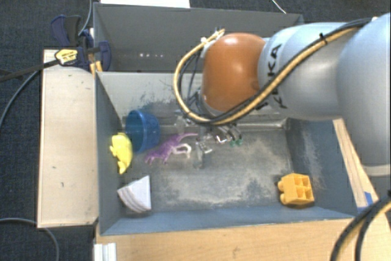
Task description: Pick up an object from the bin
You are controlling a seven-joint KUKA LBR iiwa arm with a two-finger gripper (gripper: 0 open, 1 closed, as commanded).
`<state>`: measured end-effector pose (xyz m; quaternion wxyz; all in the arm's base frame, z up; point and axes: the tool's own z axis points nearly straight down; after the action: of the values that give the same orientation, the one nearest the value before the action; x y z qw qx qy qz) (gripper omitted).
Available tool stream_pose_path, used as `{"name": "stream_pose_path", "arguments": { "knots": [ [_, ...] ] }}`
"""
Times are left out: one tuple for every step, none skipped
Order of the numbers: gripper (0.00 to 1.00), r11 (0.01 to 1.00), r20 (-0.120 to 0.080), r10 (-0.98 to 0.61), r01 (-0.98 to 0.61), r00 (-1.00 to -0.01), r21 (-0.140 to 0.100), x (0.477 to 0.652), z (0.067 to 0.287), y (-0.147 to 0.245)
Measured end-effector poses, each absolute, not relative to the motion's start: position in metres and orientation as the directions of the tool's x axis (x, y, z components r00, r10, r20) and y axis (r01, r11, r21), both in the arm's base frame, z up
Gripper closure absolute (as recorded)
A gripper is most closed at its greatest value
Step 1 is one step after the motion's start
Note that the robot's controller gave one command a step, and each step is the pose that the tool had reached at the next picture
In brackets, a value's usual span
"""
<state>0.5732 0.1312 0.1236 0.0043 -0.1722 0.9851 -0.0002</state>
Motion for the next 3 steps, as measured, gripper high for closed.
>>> {"name": "stream_pose_path", "arguments": {
  "knots": [
    [0.0, 0.953, -0.012, -0.304, -0.304, -0.952, 0.0, 0.582, 0.1, 0.157],
    [0.0, 0.943, -0.008, -0.333, -0.333, -0.943, 0.0, 0.568, 0.084, 0.176],
    [1.0, 0.841, -0.02, -0.542, -0.542, -0.84, -0.003, 0.59, 0.073, 0.183]
  ]
}}
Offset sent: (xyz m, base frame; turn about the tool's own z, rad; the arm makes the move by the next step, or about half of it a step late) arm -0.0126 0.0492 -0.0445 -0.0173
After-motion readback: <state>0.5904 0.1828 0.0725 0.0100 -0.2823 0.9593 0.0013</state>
